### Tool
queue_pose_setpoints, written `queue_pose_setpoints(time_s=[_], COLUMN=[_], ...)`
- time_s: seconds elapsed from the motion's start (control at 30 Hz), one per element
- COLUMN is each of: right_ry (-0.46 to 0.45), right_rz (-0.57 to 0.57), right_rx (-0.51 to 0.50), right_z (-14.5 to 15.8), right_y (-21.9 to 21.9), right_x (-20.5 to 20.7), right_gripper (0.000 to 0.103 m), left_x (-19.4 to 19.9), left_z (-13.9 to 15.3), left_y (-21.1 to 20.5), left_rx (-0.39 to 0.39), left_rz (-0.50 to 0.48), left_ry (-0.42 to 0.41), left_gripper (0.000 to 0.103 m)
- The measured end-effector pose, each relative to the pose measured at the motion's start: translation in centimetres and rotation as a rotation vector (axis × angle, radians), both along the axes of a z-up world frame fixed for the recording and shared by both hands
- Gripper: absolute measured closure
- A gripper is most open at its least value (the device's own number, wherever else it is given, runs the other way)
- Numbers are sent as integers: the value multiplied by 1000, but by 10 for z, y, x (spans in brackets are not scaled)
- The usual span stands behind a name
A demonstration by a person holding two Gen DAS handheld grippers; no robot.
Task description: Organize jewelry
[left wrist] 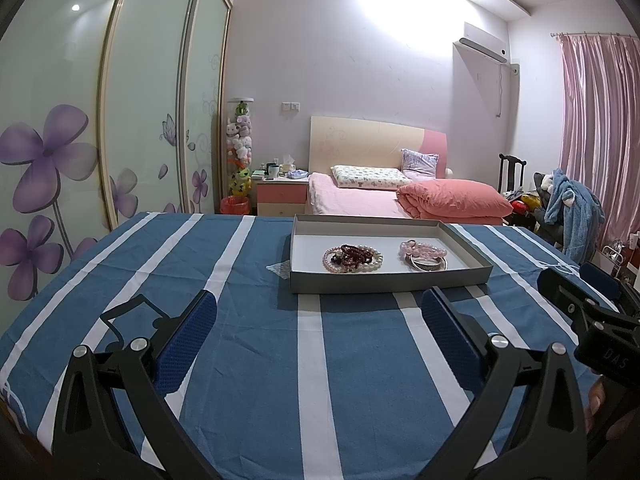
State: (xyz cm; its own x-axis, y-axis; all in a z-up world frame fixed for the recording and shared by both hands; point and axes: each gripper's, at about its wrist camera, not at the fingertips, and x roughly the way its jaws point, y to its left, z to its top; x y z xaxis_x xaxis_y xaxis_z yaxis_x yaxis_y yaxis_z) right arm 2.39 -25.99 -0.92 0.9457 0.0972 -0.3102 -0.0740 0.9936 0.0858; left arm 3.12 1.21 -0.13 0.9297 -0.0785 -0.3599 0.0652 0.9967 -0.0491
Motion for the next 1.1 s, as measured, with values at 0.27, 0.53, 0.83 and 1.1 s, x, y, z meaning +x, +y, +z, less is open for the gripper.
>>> queue_pose_setpoints(time_s=[0.27,0.53,0.83,1.1], right_ry=[7,6,8,8], right_rz=[1,2,1,1], right_rx=[2,2,3,3], right_z=[2,2,3,3], right_y=[0,-1,-1,-1], right_x=[0,0,0,0], right_gripper=[4,4,4,4], left_x=[-1,0,-1,-1], left_z=[-2,-2,-6,-6], left_y=[-1,-1,-3,-3], left_rx=[2,1,0,0], left_rz=[-3,-2,-3,-3], left_ry=[3,4,7,7], left_gripper=[2,2,2,2])
